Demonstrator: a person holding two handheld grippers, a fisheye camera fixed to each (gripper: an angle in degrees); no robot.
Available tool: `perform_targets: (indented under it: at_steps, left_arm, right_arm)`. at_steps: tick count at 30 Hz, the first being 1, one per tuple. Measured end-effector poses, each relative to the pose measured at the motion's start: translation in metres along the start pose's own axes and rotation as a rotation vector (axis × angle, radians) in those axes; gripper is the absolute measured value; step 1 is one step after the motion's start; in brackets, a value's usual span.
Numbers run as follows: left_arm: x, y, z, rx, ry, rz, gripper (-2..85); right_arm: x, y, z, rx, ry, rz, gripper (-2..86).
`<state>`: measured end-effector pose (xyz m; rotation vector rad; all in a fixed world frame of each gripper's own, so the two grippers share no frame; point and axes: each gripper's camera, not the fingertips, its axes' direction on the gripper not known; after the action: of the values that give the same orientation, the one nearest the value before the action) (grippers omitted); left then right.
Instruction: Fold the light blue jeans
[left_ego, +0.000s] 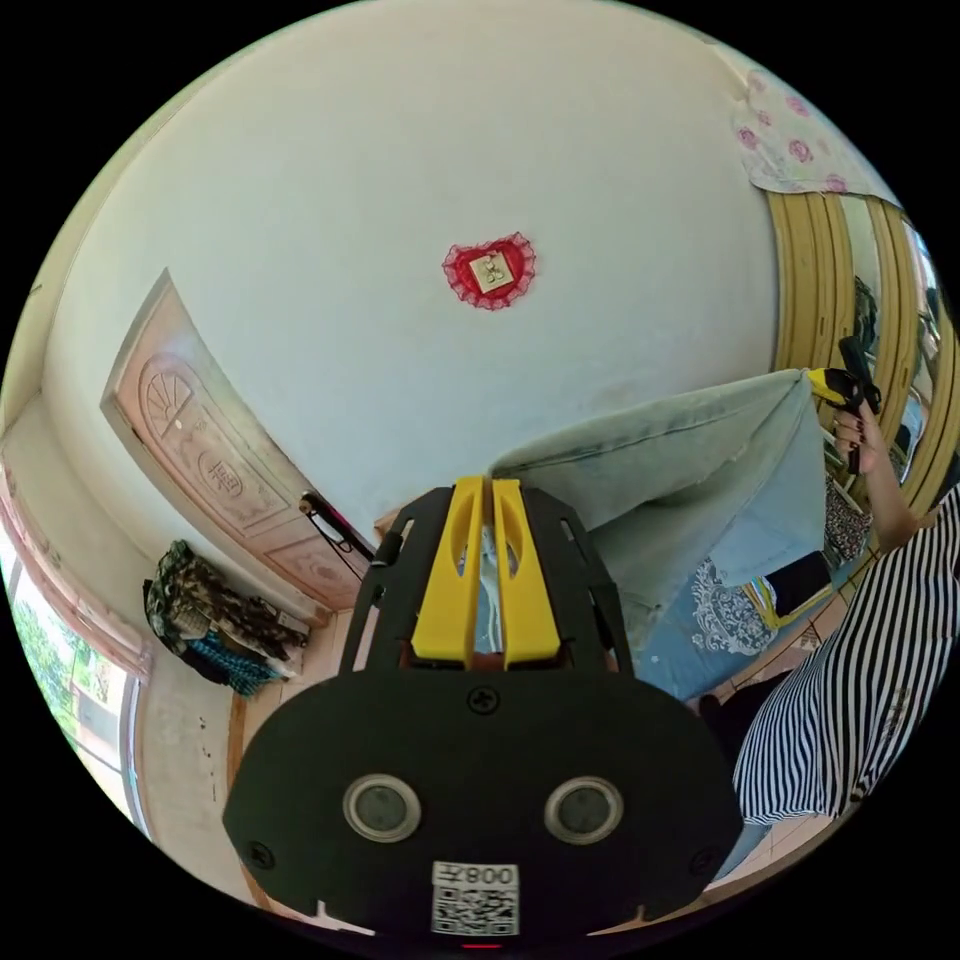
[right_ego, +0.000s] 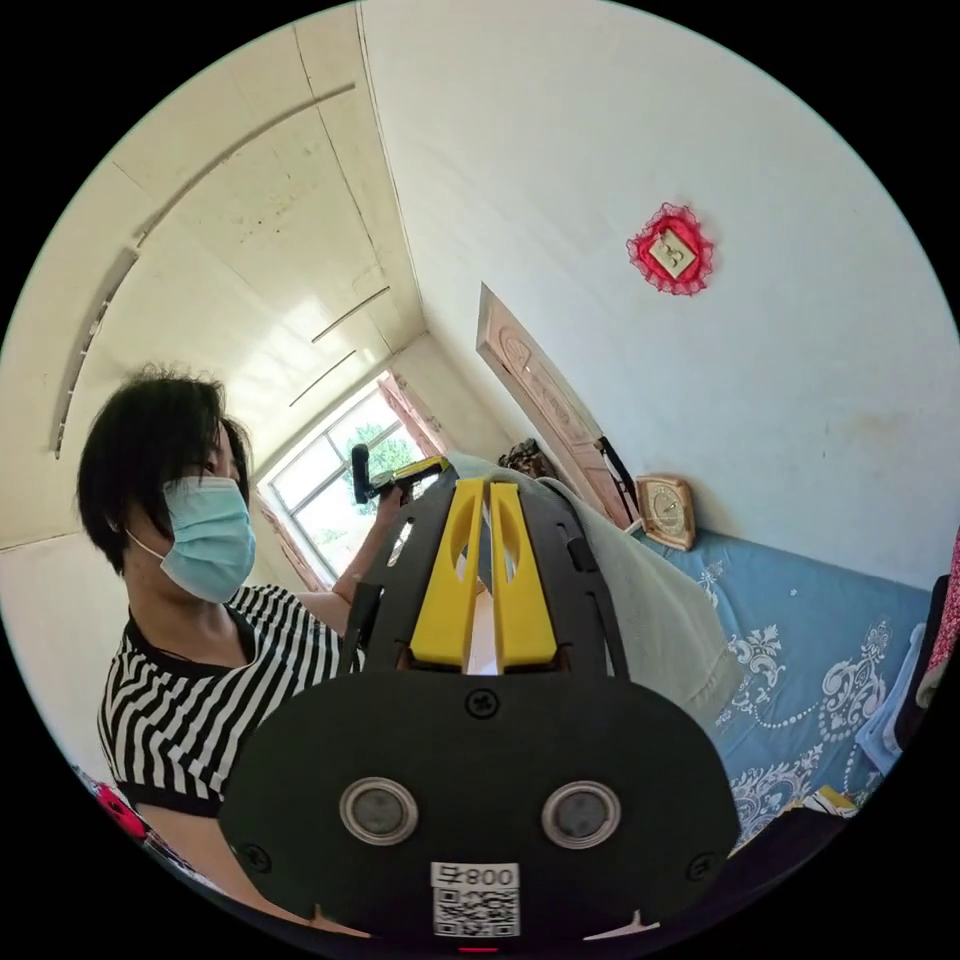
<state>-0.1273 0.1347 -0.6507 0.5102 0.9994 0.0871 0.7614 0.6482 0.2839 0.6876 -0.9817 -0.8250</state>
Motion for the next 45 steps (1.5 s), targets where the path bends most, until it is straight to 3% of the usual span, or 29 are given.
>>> perform_targets:
  at_steps: [3, 6, 10, 12, 17, 23, 34, 45]
  left_arm:
    - [-0.048, -0.046, 0.012, -0.015, 0.031, 0.038, 2.5]
    - [-0.109, -0.089, 0.070, -0.132, 0.102, 0.036, 3.6]
    - [-0.188, -0.097, 0.217, -0.457, 0.052, -0.021, 6.5]
    - [-0.218, -0.069, 0.273, -0.615, 0.074, -0.096, 7.0]
    - [-0.270, 0.074, 0.357, -0.859, 0.599, -0.469, 9.7]
    - [-0.298, 0.191, 0.361, -1.126, 0.808, -0.901, 12.7]
    - [-0.386, 0.146, 0.379, -1.274, 0.664, -0.856, 15.6]
    - [-0.465, 0.107, 0.389, -1.298, 0.532, -0.877, 15.3]
  right_arm:
    - [0.028, -0.033, 0.004, -0.076, 0.059, 0.042, 0.6]
    - [0.096, -0.052, 0.025, -0.207, 0.088, 0.225, 0.6]
    - [0.221, -0.017, 0.053, -0.334, 0.098, 0.653, 0.9]
    - [0.256, 0.010, 0.051, -0.257, 0.072, 0.815, 0.8]
    - [0.276, 0.073, 0.042, -0.229, 0.127, 1.181, 1.5]
    - [0.272, 0.079, 0.016, -0.109, 0.203, 1.437, 2.5]
    - [0.354, -0.015, 0.007, -0.410, 0.292, 1.453, 6.4]
    - [0.473, -0.146, -0.009, -0.685, 0.532, 1.071, 7.4]
